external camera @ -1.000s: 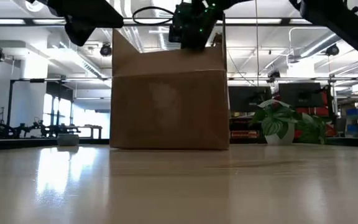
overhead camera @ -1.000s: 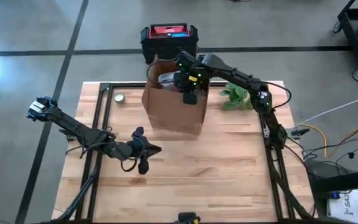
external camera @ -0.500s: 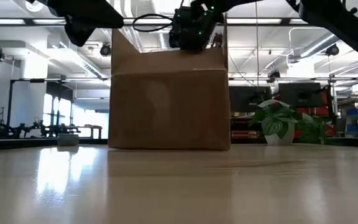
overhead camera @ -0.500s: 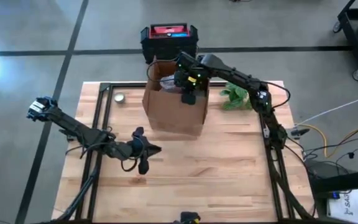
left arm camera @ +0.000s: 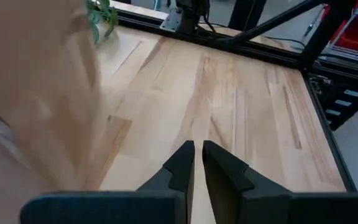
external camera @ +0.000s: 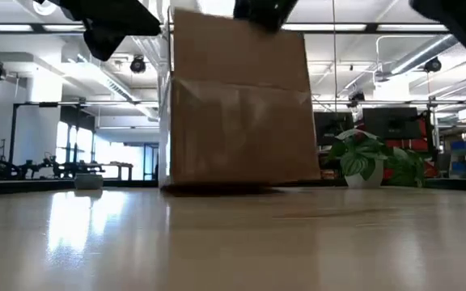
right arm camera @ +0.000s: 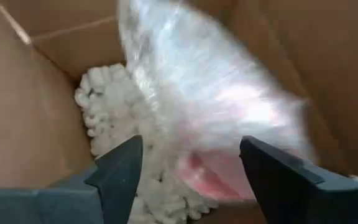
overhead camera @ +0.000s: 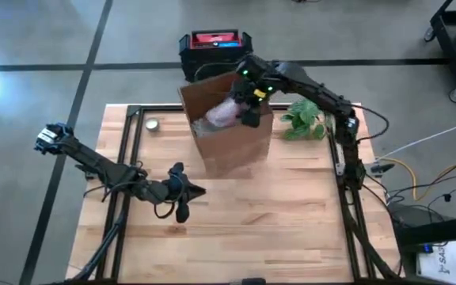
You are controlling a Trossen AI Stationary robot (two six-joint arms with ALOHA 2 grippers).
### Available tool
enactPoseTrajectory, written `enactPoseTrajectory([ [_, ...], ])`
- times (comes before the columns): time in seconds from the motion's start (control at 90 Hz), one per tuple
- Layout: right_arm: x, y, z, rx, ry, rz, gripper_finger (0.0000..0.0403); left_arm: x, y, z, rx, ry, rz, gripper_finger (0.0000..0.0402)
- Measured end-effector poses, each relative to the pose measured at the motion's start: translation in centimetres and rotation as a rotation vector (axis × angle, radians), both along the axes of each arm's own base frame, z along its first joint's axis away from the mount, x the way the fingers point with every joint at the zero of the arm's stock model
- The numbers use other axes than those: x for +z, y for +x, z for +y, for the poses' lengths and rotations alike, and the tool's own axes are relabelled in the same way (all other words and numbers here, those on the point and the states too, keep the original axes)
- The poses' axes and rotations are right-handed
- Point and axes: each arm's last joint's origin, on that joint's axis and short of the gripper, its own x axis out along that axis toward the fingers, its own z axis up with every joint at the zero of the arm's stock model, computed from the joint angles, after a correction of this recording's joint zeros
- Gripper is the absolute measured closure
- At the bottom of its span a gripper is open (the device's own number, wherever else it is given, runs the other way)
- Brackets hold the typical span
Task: Wrap mug
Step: Put the wrapped orange mug into the cardboard box, then adjust the cardboard box
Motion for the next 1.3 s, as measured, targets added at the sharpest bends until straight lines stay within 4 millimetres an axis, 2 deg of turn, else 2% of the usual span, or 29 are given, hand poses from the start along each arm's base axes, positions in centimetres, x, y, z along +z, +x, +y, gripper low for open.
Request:
enactPoseTrajectory([
  [0.211,4.0,-2.5,1.4,0.005,-0.016,-0.12,0.0156,0.1,0.0,0.0,0.002,-0.002,-0.007,0.0381],
  [0.289,4.2,-2.5,1.8,0.016,0.023,-0.135,0.0166,0.1,0.0,0.0,0.002,-0.003,-0.007,0.0381],
  [0.478,3.3,-1.8,3.1,0.063,0.068,-0.084,0.0189,0.1,0.0,0.0,0.007,-0.014,-0.011,0.0381],
  [0.622,5.2,-3.6,5.7,0.109,0.076,-0.075,0.0213,0.0,0.7,-0.3,0.004,-0.041,-0.044,0.0381],
  [0.733,7.0,-4.8,8.0,0.151,0.068,-0.12,0.0234,-1.6,2.3,-0.3,0.004,0.015,-0.004,0.0386],
  [0.856,8.5,-5.9,10.8,0.209,0.069,-0.16,0.0257,-3.8,4.8,1.7,0.132,0.049,0.029,0.0399],
  [0.967,9.3,-6.5,13.2,0.275,0.07,-0.175,0.0278,-5.7,6.3,4.1,0.238,0.052,0.084,0.0399],
  [1.1,9.3,-6.9,15.6,0.33,0.097,-0.137,0.0305,-6.9,6.4,6.1,0.367,0.028,0.157,0.04],
  [1.3,9.2,-7.1,18.5,0.409,0.121,-0.105,0.0343,-7.2,5.8,8.6,0.559,0.156,0.212,0.0401],
])
